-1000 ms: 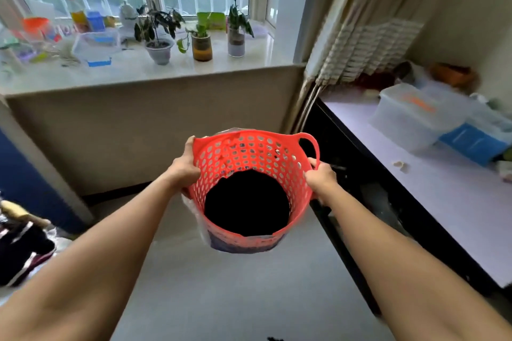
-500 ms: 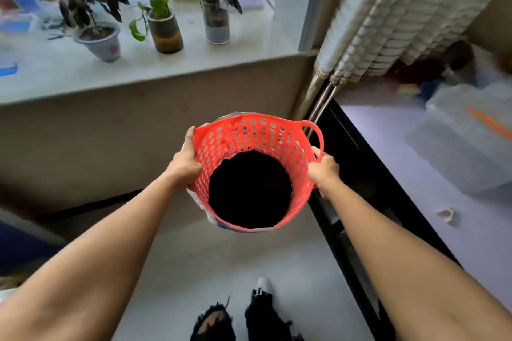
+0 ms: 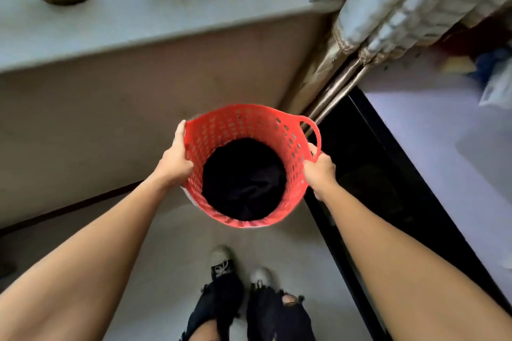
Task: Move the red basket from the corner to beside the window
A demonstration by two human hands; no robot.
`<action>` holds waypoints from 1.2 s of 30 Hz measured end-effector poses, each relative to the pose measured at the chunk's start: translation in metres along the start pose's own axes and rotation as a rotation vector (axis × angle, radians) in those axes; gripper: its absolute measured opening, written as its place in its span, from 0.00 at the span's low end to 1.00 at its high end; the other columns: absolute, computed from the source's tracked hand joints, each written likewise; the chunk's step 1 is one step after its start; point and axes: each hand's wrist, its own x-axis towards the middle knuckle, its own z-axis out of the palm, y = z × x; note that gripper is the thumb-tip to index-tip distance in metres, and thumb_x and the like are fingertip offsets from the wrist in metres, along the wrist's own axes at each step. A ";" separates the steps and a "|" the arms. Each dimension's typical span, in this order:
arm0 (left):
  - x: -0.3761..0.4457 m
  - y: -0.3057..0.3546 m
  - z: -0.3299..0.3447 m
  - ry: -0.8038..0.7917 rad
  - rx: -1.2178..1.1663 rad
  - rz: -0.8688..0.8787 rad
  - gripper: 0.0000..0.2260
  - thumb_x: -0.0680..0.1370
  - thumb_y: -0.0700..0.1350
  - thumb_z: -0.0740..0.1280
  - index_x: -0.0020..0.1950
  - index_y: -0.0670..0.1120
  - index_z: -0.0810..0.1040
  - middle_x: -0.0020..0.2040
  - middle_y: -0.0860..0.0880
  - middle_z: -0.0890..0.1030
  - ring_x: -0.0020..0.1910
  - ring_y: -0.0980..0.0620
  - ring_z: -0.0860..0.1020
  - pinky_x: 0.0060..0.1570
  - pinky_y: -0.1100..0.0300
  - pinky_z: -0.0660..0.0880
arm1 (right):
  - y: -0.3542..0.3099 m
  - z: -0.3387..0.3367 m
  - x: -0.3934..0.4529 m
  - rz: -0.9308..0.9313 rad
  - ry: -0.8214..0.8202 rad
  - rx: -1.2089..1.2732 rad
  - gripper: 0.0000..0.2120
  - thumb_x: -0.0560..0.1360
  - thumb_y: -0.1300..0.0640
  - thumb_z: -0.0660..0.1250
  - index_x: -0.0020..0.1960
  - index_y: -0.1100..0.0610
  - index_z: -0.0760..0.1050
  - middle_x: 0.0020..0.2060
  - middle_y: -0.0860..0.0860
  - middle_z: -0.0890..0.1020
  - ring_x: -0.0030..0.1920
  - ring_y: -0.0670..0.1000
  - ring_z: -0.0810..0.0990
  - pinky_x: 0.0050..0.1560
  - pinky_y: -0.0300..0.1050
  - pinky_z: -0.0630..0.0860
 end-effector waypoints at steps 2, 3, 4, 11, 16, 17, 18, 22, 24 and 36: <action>0.038 -0.017 0.026 -0.010 0.003 -0.002 0.46 0.68 0.37 0.58 0.78 0.64 0.39 0.64 0.34 0.77 0.55 0.35 0.79 0.52 0.54 0.73 | 0.016 0.024 0.038 0.019 0.008 -0.003 0.19 0.80 0.62 0.60 0.62 0.47 0.84 0.52 0.54 0.88 0.55 0.56 0.82 0.58 0.50 0.79; 0.056 -0.027 0.043 -0.015 0.000 -0.012 0.46 0.68 0.38 0.59 0.78 0.63 0.40 0.63 0.34 0.78 0.56 0.35 0.79 0.53 0.54 0.73 | 0.026 0.036 0.059 0.033 0.001 -0.005 0.20 0.79 0.63 0.59 0.61 0.47 0.84 0.51 0.54 0.87 0.54 0.56 0.82 0.56 0.49 0.78; 0.075 -0.038 0.060 -0.019 -0.005 -0.025 0.46 0.68 0.39 0.60 0.79 0.62 0.41 0.64 0.34 0.77 0.58 0.35 0.78 0.54 0.54 0.73 | 0.038 0.049 0.082 0.052 -0.003 -0.005 0.22 0.79 0.64 0.58 0.62 0.48 0.84 0.51 0.55 0.87 0.54 0.57 0.82 0.54 0.48 0.77; 0.185 -0.114 0.172 -0.074 -0.015 0.077 0.44 0.73 0.44 0.67 0.81 0.52 0.42 0.78 0.41 0.64 0.71 0.38 0.71 0.66 0.53 0.67 | 0.131 0.136 0.210 0.144 -0.016 0.077 0.21 0.82 0.59 0.61 0.72 0.48 0.80 0.61 0.57 0.87 0.61 0.57 0.84 0.65 0.53 0.79; 0.242 -0.153 0.248 -0.078 -0.048 0.097 0.45 0.69 0.50 0.63 0.81 0.48 0.42 0.74 0.38 0.68 0.68 0.37 0.73 0.65 0.54 0.68 | 0.202 0.191 0.290 0.184 -0.042 0.101 0.24 0.81 0.62 0.60 0.73 0.47 0.79 0.62 0.55 0.87 0.64 0.60 0.85 0.67 0.55 0.80; 0.244 -0.159 0.252 -0.067 -0.057 0.096 0.45 0.69 0.50 0.63 0.81 0.48 0.42 0.74 0.38 0.68 0.68 0.38 0.73 0.63 0.57 0.67 | 0.207 0.195 0.294 0.180 -0.035 0.102 0.25 0.80 0.63 0.60 0.73 0.48 0.79 0.62 0.56 0.87 0.65 0.61 0.84 0.68 0.57 0.80; 0.247 -0.164 0.257 -0.062 -0.060 0.092 0.45 0.69 0.50 0.63 0.81 0.48 0.42 0.74 0.37 0.69 0.69 0.38 0.72 0.62 0.58 0.66 | 0.211 0.199 0.298 0.177 -0.034 0.103 0.24 0.80 0.63 0.60 0.72 0.48 0.80 0.61 0.56 0.88 0.65 0.61 0.84 0.68 0.57 0.80; 0.265 -0.182 0.288 -0.033 -0.032 0.043 0.45 0.70 0.50 0.64 0.81 0.53 0.40 0.67 0.35 0.75 0.61 0.34 0.78 0.56 0.50 0.72 | 0.236 0.218 0.325 0.167 -0.009 0.106 0.24 0.79 0.64 0.61 0.72 0.48 0.80 0.59 0.56 0.88 0.62 0.58 0.85 0.64 0.52 0.81; 0.268 -0.185 0.295 -0.007 0.006 0.038 0.46 0.70 0.48 0.64 0.80 0.54 0.39 0.65 0.34 0.77 0.57 0.31 0.79 0.54 0.44 0.75 | 0.245 0.222 0.330 0.166 -0.001 0.125 0.24 0.79 0.65 0.61 0.71 0.50 0.81 0.59 0.57 0.88 0.62 0.59 0.85 0.64 0.52 0.80; 0.247 -0.161 0.272 -0.058 0.051 -0.097 0.48 0.73 0.48 0.70 0.80 0.52 0.38 0.74 0.32 0.66 0.69 0.32 0.71 0.65 0.41 0.69 | 0.235 0.197 0.309 0.317 -0.065 0.097 0.35 0.78 0.58 0.70 0.82 0.56 0.62 0.76 0.60 0.75 0.75 0.60 0.76 0.73 0.51 0.73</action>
